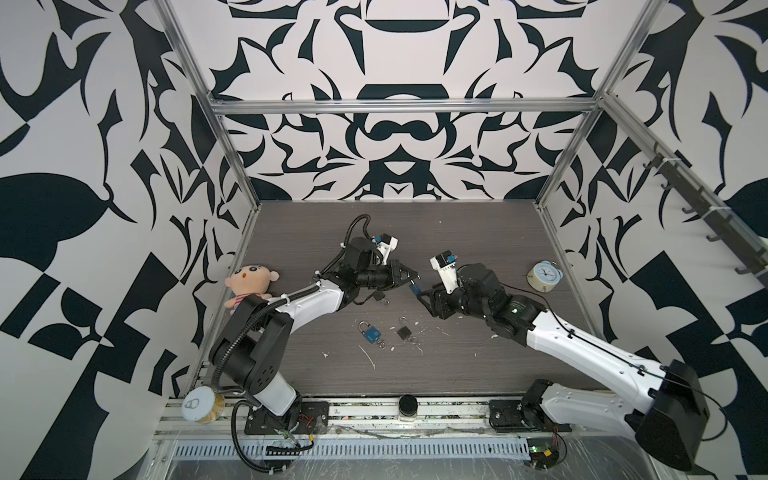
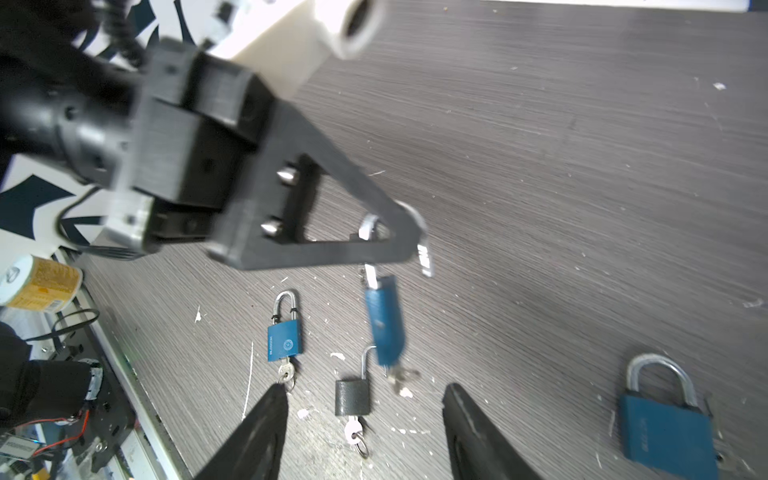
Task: Lock with the key
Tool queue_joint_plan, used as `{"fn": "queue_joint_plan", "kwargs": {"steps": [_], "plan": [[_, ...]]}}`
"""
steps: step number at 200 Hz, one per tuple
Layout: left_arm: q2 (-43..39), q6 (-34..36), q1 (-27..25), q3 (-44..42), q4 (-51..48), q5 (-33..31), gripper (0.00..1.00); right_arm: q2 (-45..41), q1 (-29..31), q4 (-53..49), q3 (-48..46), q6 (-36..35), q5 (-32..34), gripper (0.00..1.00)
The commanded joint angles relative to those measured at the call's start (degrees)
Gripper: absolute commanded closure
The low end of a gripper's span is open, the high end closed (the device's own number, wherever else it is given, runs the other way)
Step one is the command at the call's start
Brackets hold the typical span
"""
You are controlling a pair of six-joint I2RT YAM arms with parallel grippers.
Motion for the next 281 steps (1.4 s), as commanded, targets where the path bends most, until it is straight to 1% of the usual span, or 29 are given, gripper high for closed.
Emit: {"fn": "queue_joint_plan", "kwargs": {"steps": [1,24,57,82,119,153,194,266,281], "plan": [[-3.9,-0.5,0.0,-0.5,-2.7,-2.5,1.00,-4.4,-3.3,6.3,-3.7,1.6,-4.4,0.41],[-6.1,-0.7,0.0,-0.5,-5.8,-3.7,1.00,-7.8,-5.1,9.7,-7.5,1.8,-6.0,0.44],[-8.3,-0.6,-0.1,1.8,-11.8,-4.5,1.00,-10.2,-5.2,14.2,-11.0,2.2,-7.9,0.47],[-9.4,-1.0,-0.5,3.3,-13.8,-4.6,1.00,-11.0,-5.2,14.6,-10.7,1.3,-9.5,0.47],[-11.2,-2.9,-1.9,2.9,-14.4,-7.3,1.00,-9.4,-4.9,17.4,-9.8,0.6,-13.3,0.47],[-11.4,-5.1,-3.0,3.7,-14.4,-8.3,1.00,-7.6,-2.8,18.4,-9.0,-0.9,-11.2,0.47],[-10.7,-6.1,-4.8,5.2,-15.0,-9.3,1.00,-5.5,-0.6,18.0,-7.0,-3.4,-9.8,0.48],[-9.5,-6.9,-6.2,7.0,-15.1,-9.7,1.00,-2.6,-0.3,20.5,-6.4,-3.7,-8.2,0.59],[-9.4,-7.0,-6.4,7.1,-15.1,-9.7,1.00,-2.0,-0.3,21.2,-6.4,-3.7,-7.9,0.59]]}}
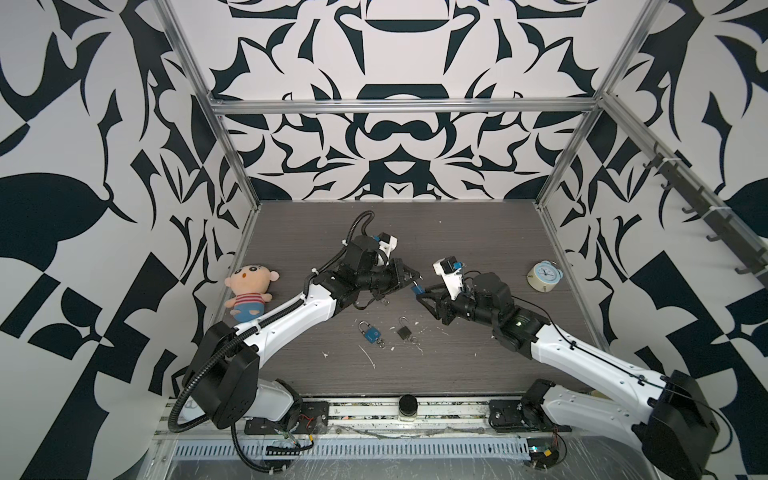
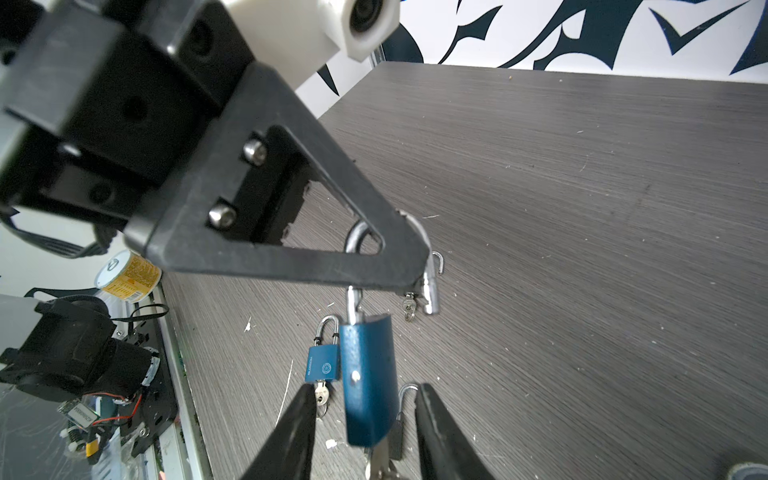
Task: Lock with the key
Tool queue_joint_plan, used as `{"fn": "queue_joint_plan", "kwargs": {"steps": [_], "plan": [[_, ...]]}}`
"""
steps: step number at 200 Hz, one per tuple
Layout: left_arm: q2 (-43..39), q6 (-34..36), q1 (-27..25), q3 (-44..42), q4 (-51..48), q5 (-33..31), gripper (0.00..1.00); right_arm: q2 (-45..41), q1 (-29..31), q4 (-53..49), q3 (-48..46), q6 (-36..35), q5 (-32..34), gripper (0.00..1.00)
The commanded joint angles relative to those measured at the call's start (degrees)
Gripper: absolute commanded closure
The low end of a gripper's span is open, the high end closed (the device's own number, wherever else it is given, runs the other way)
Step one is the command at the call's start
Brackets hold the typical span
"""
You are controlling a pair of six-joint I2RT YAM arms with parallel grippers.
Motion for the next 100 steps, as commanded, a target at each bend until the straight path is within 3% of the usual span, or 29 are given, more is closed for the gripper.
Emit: {"fn": "queue_joint_plan", "kwargs": {"steps": [1,100], "plan": [[0.3,-0.9,-0.5,2.8,0.7,-0.1,1.00,0.3,0.2,3.9,2.5,-0.8,1.3,0.59],[-1.0,-1.3,-0.9,2.6,0.9,-0.5,1.00,2.6,0.2,5.3,2.7,-0.5,2.0,0.62]]}}
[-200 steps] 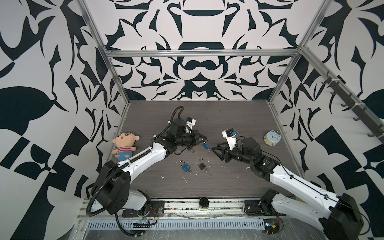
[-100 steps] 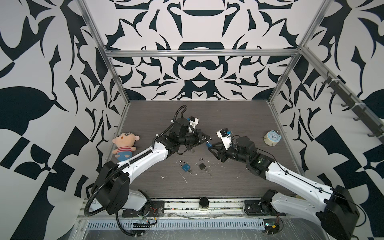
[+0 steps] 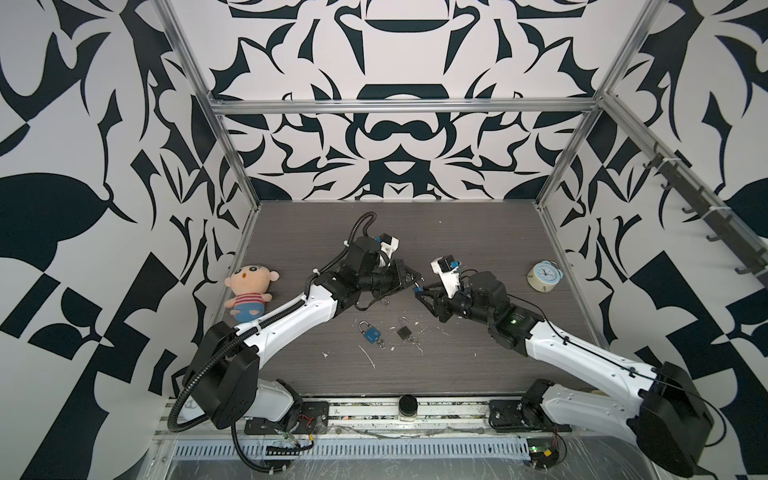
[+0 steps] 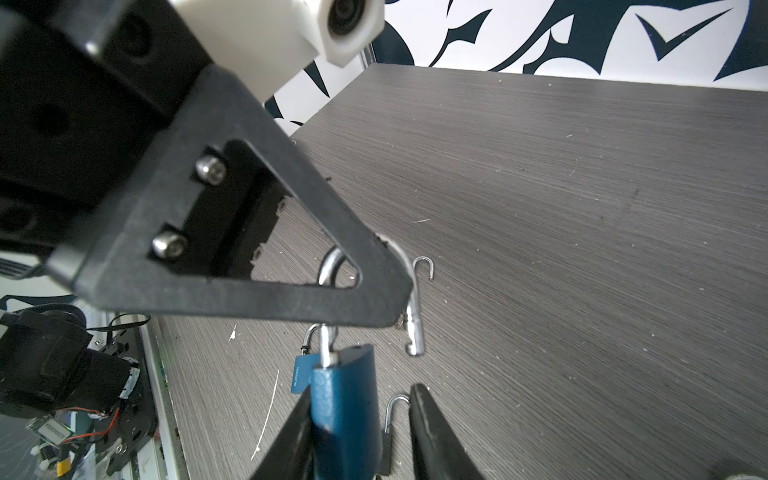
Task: Lock with the key
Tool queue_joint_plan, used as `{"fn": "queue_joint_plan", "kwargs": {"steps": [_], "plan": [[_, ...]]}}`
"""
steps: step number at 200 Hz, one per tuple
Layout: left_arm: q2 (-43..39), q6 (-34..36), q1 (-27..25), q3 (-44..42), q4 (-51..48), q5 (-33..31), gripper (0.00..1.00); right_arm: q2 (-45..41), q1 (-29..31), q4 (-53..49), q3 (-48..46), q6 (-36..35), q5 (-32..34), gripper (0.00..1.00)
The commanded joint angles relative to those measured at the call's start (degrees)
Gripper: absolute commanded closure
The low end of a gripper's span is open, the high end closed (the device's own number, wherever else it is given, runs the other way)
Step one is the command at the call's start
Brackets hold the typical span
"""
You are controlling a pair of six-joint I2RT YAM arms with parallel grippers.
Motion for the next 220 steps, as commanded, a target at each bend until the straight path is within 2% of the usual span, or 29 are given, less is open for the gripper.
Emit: {"fn": "queue_joint_plan", "kwargs": {"steps": [1,36,54,65,115,126,135,141,165,189,220], "plan": [[-1.0,-0.8,-0.3,2.5,0.9,-0.1,1.00,0.0,0.2,3.1,2.6,-0.2,0.7,0.62],[-1.3,-0.9,-0.3,2.1,1.3,-0.3,1.00,0.6,0.2,3.2,2.5,0.1,1.0,0.66],[-1.5,-1.1,-0.3,1.9,1.5,-0.3,1.00,0.8,0.2,3.2,2.5,0.1,1.5,0.84],[-1.8,-1.1,-0.3,2.0,1.5,-0.3,1.00,0.9,0.2,3.0,2.6,0.2,1.7,1.00],[-4.6,1.7,-0.3,2.0,-1.4,-1.9,1.00,-0.8,0.2,0.8,2.7,0.9,0.5,1.00],[-5.7,3.9,-0.3,2.4,-4.7,-4.0,0.85,-0.8,0.1,-0.9,3.3,0.9,-0.6,1.00],[-6.5,5.6,-0.2,2.5,-6.9,-6.1,0.66,-0.7,-0.1,-2.8,4.1,1.1,-1.7,1.00],[-7.2,6.9,-0.1,2.5,-8.4,-7.2,0.60,-0.6,-0.3,-4.0,4.5,1.1,-2.9,1.00],[-10.9,11.3,1.4,2.5,-13.8,-10.9,0.51,-0.8,-2.7,-5.9,4.9,2.6,-10.0,1.00],[-14.9,14.6,4.5,1.3,-17.3,-13.6,0.48,-0.9,-7.5,-6.5,4.7,5.4,-18.9,1.00],[-18.9,21.5,6.8,-1.8,-14.8,-11.4,0.46,-1.2,-12.6,-5.2,4.2,8.3,-31.3,1.00]]}}
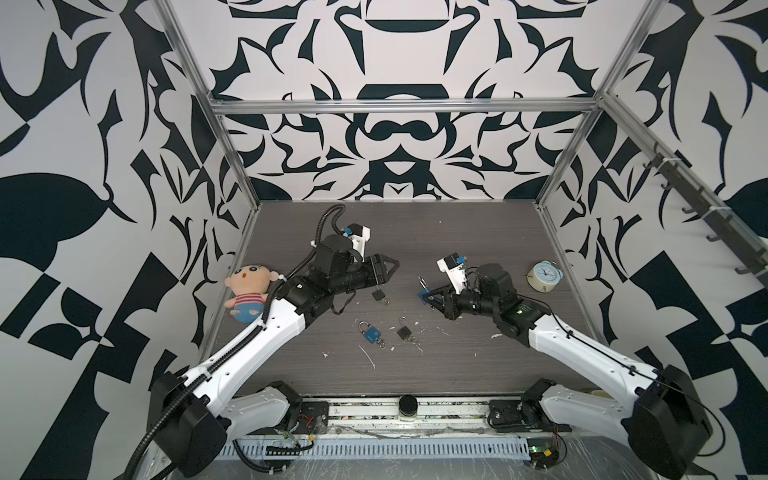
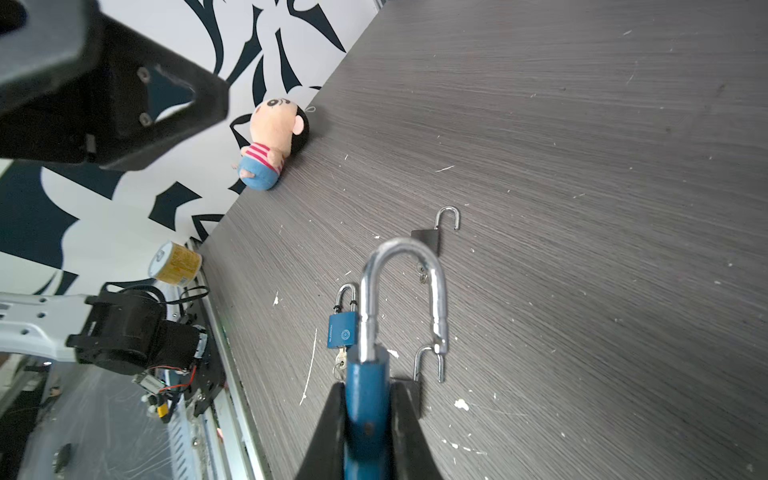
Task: Lock with the key
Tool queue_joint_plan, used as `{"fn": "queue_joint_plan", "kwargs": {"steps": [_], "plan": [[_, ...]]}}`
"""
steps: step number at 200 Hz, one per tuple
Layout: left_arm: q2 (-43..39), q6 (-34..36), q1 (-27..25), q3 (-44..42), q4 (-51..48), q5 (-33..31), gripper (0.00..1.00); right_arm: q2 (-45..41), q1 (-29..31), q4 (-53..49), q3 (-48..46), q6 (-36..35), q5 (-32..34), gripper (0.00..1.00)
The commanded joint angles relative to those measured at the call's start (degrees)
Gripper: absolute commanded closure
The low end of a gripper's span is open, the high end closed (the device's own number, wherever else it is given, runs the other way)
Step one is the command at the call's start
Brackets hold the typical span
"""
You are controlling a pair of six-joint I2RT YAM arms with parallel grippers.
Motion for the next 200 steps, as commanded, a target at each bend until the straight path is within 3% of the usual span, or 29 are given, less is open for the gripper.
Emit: {"fn": "queue_joint_plan", "kwargs": {"steps": [1,48,103,200], "plan": [[-2.7,7.8,1.2,-2.1,-0.6,0.3,0.46,-1.7,-2.9,2.9,2.3,3.4,-13.4,1.00],[-0.2,14.2,1.4,-4.5,6.4,14.5,0.48,-0.4,-4.3,5.9,1.9,8.3,-26.4,1.00],[7.4,12.5,1.4,-3.9,16.5,27.8,0.50,-0.7,-4.3,11.2,-0.8,13.5,-28.5,1.00],[13.7,9.6,1.3,-5.4,26.3,36.5,0.44,3.9,-4.2,18.2,-1.2,19.0,-32.6,1.00]]}}
